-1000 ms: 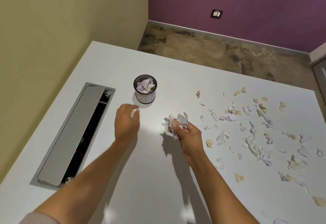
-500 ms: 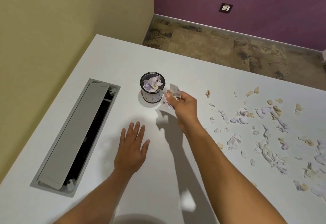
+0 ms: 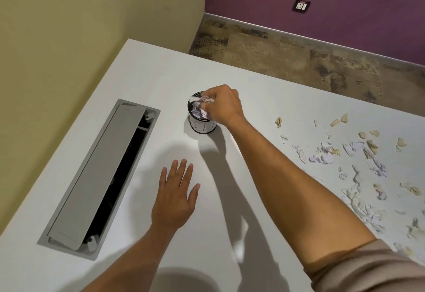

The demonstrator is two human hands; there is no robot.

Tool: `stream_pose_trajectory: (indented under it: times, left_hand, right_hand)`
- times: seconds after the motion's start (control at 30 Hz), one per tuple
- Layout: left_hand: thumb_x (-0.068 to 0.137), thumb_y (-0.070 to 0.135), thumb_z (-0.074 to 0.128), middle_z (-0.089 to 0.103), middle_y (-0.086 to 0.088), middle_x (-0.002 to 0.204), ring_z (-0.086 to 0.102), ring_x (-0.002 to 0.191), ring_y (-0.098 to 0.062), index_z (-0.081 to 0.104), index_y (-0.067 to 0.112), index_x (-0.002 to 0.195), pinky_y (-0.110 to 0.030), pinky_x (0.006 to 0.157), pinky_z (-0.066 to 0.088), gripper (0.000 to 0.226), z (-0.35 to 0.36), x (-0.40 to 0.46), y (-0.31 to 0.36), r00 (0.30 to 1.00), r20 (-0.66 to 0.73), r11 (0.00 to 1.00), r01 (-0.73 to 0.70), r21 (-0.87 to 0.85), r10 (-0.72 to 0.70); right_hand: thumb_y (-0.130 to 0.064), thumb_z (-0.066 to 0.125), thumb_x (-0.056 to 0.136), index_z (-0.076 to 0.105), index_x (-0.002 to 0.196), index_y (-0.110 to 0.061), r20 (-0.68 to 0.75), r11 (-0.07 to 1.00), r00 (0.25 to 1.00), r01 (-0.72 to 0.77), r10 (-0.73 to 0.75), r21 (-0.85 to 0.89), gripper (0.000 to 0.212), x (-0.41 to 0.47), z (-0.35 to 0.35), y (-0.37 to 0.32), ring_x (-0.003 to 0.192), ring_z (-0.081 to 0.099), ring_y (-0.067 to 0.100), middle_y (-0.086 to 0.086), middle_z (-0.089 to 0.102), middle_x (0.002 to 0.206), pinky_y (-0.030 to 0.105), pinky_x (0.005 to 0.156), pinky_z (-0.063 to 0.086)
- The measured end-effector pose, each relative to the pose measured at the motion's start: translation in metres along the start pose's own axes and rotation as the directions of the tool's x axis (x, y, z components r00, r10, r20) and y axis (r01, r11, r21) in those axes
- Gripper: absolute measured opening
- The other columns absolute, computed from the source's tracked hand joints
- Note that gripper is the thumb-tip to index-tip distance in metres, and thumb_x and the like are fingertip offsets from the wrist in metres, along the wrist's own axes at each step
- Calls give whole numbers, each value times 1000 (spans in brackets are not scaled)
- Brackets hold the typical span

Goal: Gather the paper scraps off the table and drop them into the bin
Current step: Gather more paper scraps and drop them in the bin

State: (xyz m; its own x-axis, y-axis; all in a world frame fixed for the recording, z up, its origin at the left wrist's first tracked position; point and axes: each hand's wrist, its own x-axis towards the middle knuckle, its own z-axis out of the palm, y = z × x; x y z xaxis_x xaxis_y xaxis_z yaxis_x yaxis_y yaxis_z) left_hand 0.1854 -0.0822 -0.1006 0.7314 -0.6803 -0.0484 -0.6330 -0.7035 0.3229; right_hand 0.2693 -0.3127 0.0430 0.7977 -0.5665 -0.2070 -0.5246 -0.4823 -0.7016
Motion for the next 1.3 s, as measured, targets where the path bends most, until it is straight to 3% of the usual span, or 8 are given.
stream_pose_trajectory:
  times: [0.07,0.17,0.27,0.37,0.6,0.77,1.0,1.3]
  left_hand:
    - [101,47,27,21,-2,161,8,151,-20,30,16,152,-47,123,9,60,0,-1,0,1000,0,1000,-2,3,2]
    - [101,46,27,23,-3,161,10,151,-21,31,16,152,-48,123,11,59,0,0,0,1000,-6,1000,-2,4,2]
    - [101,47,26,22,-3,161,10,151,-22,30,16,152,-48,122,12,60,0,0,0,1000,1,1000,-2,5,2]
    - [101,47,26,20,-3,161,9,151,-21,29,16,153,-48,123,10,60,0,0,0,1000,4,1000,-1,9,1]
    - [101,47,29,19,-2,162,7,152,-21,27,17,153,-47,123,8,60,2,0,-1,1000,12,1000,2,26,-2]
    - [102,48,26,17,-2,162,5,152,-20,25,18,154,-46,123,6,60,4,0,-2,1000,21,999,1,37,-2]
    - [102,48,27,20,-3,162,7,152,-22,26,17,154,-47,122,9,60,6,1,-3,1000,9,999,-3,43,3]
    - [102,48,29,16,-2,162,5,152,-21,25,18,154,-47,122,9,61,7,0,-4,1000,12,999,-1,54,1]
  right_hand:
    - [-5,67,84,72,114,-19,61,997,998,16,-12,-70,34,1,2,-3,105,62,25,8,66,118,29,86,53]
    - [-4,64,85,72,113,-21,102,987,994,62,-48,-148,33,-2,3,-6,104,63,26,6,68,116,30,85,52]
    - [-2,61,83,73,105,-19,74,980,993,107,-96,-168,30,-7,0,-8,104,62,28,7,70,112,36,88,54]
    - [3,56,81,71,114,-18,32,977,991,133,-129,-166,41,-12,-2,-8,117,56,28,6,64,127,35,93,48]
    - [6,56,80,73,101,-18,18,978,994,111,-109,-175,35,-3,-4,-8,103,60,25,8,67,110,33,85,53]
    - [-6,66,83,69,100,-8,143,915,977,199,-158,-352,17,16,5,-11,98,60,28,10,64,108,33,78,52]
    - [-12,63,88,63,107,-4,220,829,969,216,-116,-516,21,30,27,-7,81,50,29,19,58,112,32,68,42]
    - [-13,62,88,59,114,-3,275,796,955,249,-108,-552,28,33,28,-9,101,59,35,18,55,118,32,69,43]
